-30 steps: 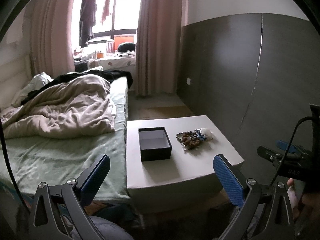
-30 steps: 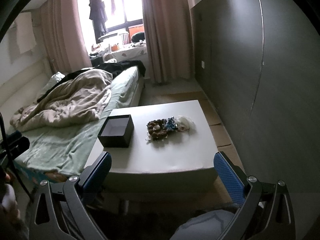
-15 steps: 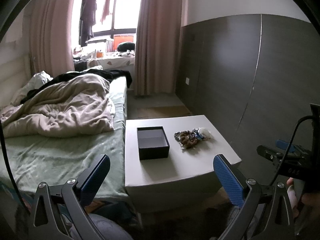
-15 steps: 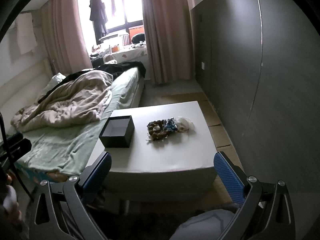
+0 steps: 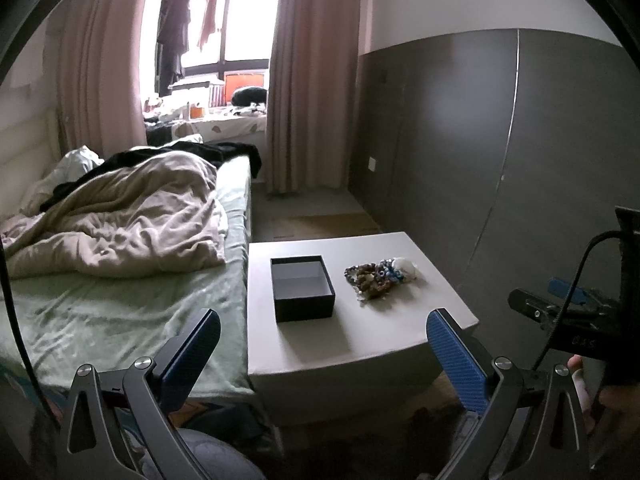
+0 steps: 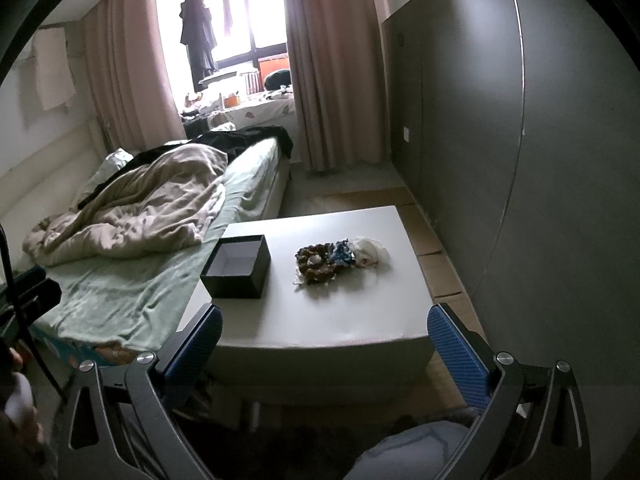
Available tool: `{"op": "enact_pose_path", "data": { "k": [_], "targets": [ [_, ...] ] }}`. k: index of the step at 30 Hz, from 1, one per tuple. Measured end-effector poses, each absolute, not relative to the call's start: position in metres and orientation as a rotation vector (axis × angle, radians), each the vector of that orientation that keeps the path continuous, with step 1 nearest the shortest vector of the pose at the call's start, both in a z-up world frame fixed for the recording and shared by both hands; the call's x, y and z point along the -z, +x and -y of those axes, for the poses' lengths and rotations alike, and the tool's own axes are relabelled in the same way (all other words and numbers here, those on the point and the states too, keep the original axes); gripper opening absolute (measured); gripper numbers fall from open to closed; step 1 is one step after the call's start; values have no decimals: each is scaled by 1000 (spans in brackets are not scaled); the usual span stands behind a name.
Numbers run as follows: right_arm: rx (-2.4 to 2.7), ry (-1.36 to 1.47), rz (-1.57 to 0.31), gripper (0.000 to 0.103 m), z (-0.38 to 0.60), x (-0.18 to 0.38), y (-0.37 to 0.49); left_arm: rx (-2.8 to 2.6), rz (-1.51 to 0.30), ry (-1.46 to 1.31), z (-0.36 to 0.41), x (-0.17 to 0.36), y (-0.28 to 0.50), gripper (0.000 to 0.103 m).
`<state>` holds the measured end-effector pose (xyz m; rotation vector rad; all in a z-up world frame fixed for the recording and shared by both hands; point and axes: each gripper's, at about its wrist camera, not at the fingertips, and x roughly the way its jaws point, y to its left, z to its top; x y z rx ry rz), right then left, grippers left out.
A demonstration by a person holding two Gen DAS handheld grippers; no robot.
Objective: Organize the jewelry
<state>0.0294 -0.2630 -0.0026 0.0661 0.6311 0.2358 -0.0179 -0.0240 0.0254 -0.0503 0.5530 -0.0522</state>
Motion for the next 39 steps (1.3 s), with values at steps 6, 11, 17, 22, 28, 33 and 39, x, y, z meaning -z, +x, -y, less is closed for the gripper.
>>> {"op": "enact_pose_path", "data": {
  "k": [6,11,17,22,28,33,39],
  "targets": [
    [-236,71,-640,103,265,3,32,56,-564,-47,31,-24,-8,103],
    [-244,103,-656,103,272,7,46,67,-583,-51,30,-20,8,103],
    [-237,137,-680,103,282,19,75,92,-614,-51,31,-12,41,103],
    [-233,164,-706,103,290,32,104,128,-635,-66,35,-2,74,102],
    [-237,192,-726,103,297,45,135,164,-682,-65,43,10,114,90],
    [-245,236,-743,101,307,56,160,202,-707,-68,51,19,143,83],
    [-254,285,-766,98,315,66,186,249,-775,-83,63,37,179,70]
  ]
}}
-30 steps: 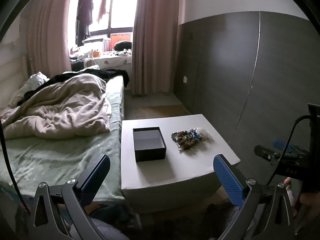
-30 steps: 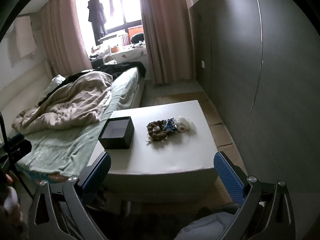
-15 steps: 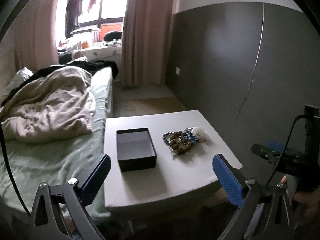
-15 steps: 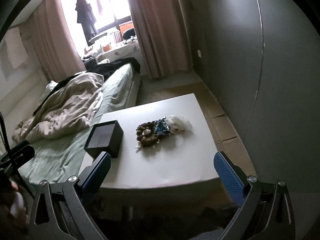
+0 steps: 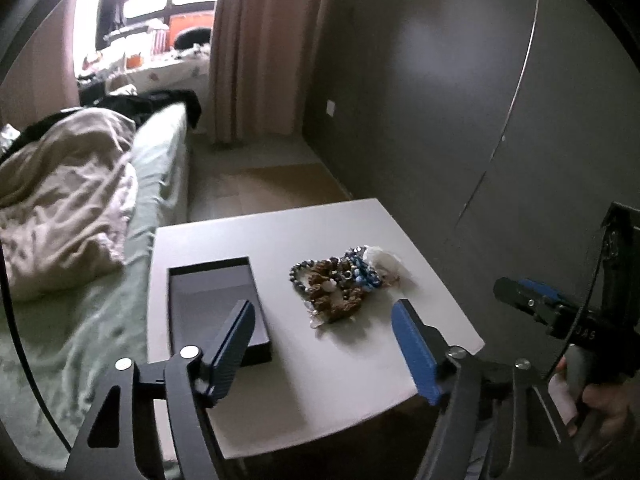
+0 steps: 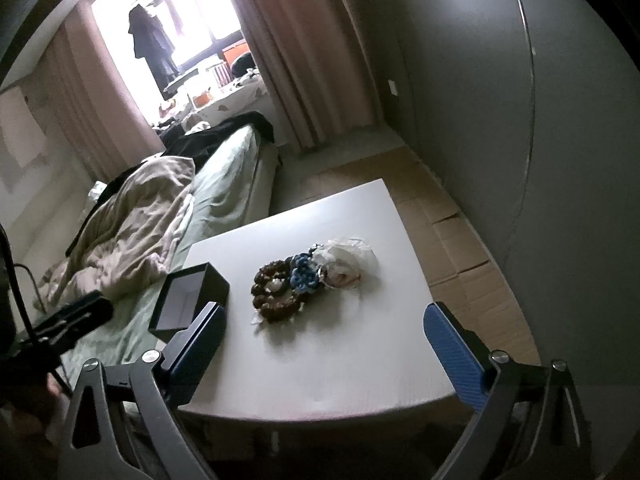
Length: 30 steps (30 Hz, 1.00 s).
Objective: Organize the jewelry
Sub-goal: 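Move the left tool to the bracelet pile and grasp the brown bead bracelet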
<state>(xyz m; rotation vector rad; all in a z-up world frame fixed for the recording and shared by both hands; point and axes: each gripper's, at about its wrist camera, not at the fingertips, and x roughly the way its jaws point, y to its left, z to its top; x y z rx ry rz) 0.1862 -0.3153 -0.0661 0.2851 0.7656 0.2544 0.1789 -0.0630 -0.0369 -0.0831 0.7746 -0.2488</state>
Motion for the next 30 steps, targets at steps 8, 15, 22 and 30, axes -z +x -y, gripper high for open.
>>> {"op": "enact_pose_path", "data": {
  "k": [8,15,22,30],
  "targets": [
    [-254,366,-811,90,326,86,214,291,-874,-104,77,59,221,54],
    [-244,432,-861,80,332,104,236,303,-984,-86,92,84,263,40],
    [-224,484,-906,75,338,117,259,285,-1107,-94,100,113,297,35],
    [-230,542,-971,75,340,127,284,244,-1186,-55,108,135,324,35]
  ]
}}
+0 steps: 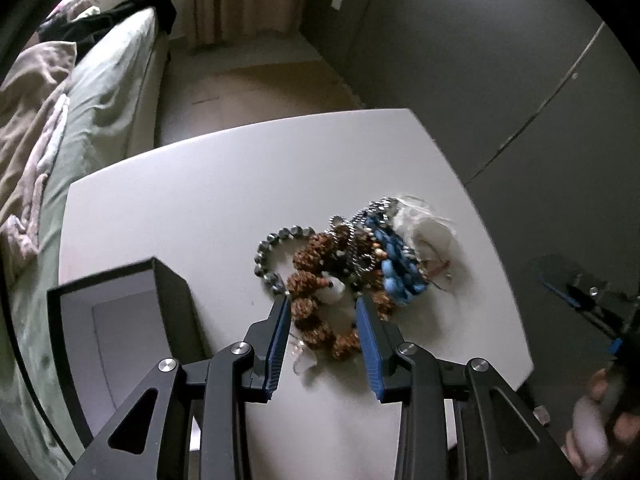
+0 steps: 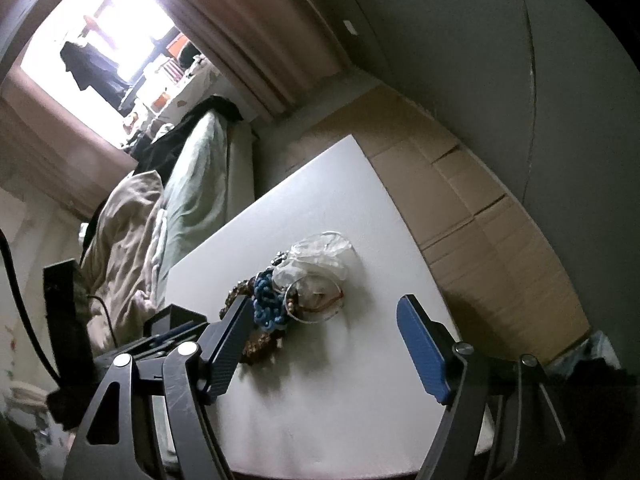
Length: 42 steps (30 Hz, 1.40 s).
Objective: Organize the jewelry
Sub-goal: 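Move the left tool to the bracelet pile and grasp the brown bead bracelet, then lift the brown bead bracelet with the left tool while the right tool pulls away the plastic bag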
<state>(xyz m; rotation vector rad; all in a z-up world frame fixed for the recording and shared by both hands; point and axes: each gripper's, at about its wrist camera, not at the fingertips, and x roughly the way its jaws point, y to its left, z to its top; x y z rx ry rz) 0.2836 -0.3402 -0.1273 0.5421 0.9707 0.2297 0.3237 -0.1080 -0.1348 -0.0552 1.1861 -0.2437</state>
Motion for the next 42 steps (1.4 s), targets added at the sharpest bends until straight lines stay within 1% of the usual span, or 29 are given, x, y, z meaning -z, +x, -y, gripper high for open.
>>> {"op": "enact_pose_path", "data": {
  "k": [6,7,8,12,16,19,24,26,27,29,30,31,34,42],
  "targets": [
    [-243,597,-1038,75,338,139,313,218,-1270,-40,110,156,340,35],
    [-242,602,-1049,75,337,140,318,222,-1279,-51,108,158,341,32],
    [-241,610,-1065,75,335,142,324,223,-1282,-62,107,159,341,19],
    [-228,646,-1114,75,328,148,342,231,-1270,-132,93,154,340,19],
    [-200,693,-1142,75,320,157,355,260,-1214,-168,81,132,334,19],
    [-202,664,-1137,75,312,161,359,279,-1185,-168,80,114,329,19],
    [-221,619,-1187,75,298,179,366,292,-1153,-188,84,94,329,19],
    [-203,560,-1196,74,292,183,367,299,-1138,-189,84,86,329,18],
    [-195,528,-1183,71,289,182,367,301,-1130,-192,84,82,328,18],
    [-171,458,-1182,45,285,180,366,298,-1105,-192,82,70,324,18],
    [-169,447,-1189,13,285,182,366,296,-1098,-191,81,67,324,19],
    [-178,463,-1208,4,286,186,366,294,-1085,-189,80,60,321,19],
    [-204,529,-1203,4,296,187,362,289,-1054,-185,75,45,314,19],
    [-314,597,-1030,4,308,142,340,266,-969,-163,57,6,295,19]
  ]
}}
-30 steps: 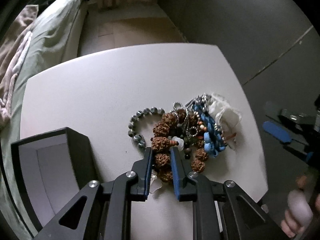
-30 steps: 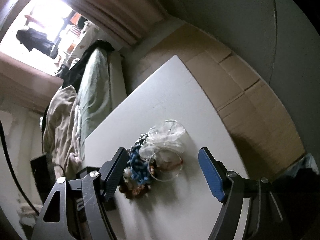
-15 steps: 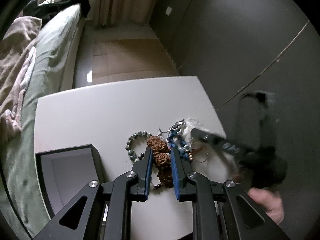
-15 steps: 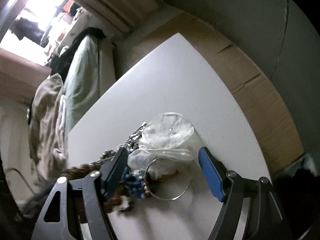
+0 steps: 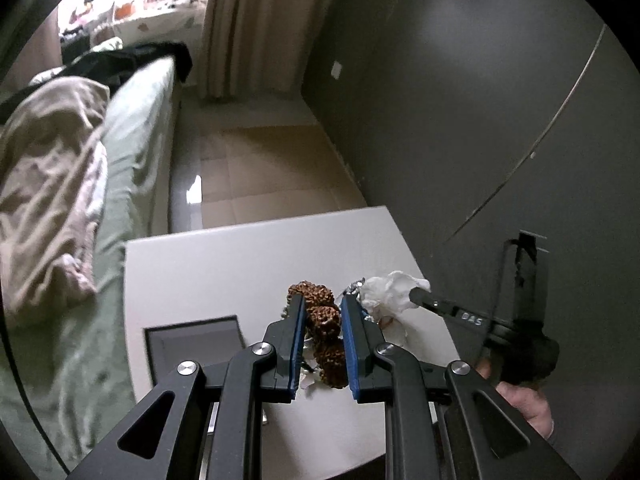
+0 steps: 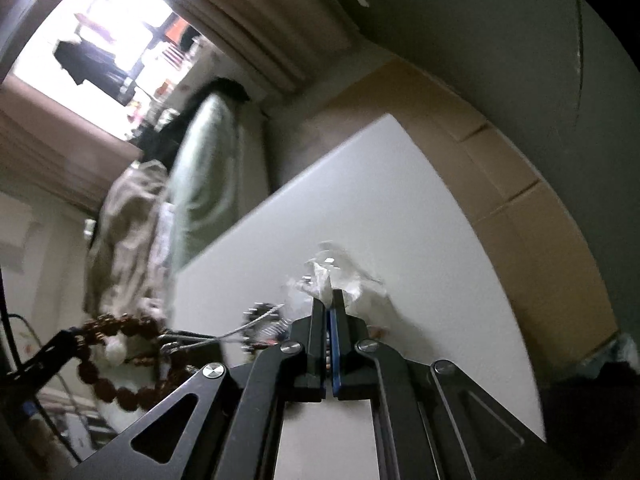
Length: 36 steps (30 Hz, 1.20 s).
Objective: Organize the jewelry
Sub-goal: 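Lift the brown bead bracelet with the left tool while the right tool pulls away the plastic bag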
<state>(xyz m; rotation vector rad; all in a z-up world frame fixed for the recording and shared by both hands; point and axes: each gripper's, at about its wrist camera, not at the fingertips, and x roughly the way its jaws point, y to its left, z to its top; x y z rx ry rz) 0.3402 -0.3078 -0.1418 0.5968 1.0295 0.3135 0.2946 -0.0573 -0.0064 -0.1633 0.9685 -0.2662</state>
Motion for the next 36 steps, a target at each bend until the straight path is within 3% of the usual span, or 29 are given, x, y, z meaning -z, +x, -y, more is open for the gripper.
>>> {"op": "enact_pose_path", "data": {
  "k": [17,34,35,36],
  "targets": [
    [-623,677,-786,4,274,72,314,194,-820,-198,8,-54,252,19],
    [-898,521,-897,4,131,57,312,53,-782,-268,-67,-56,217,19],
    [-914,505,-913,5,123,61,310,47,-784,-271,-70,-55,217,19],
    [-930,490,-934,13,115,67,310,39,-788,-271,-73,-52,217,19]
  ]
}}
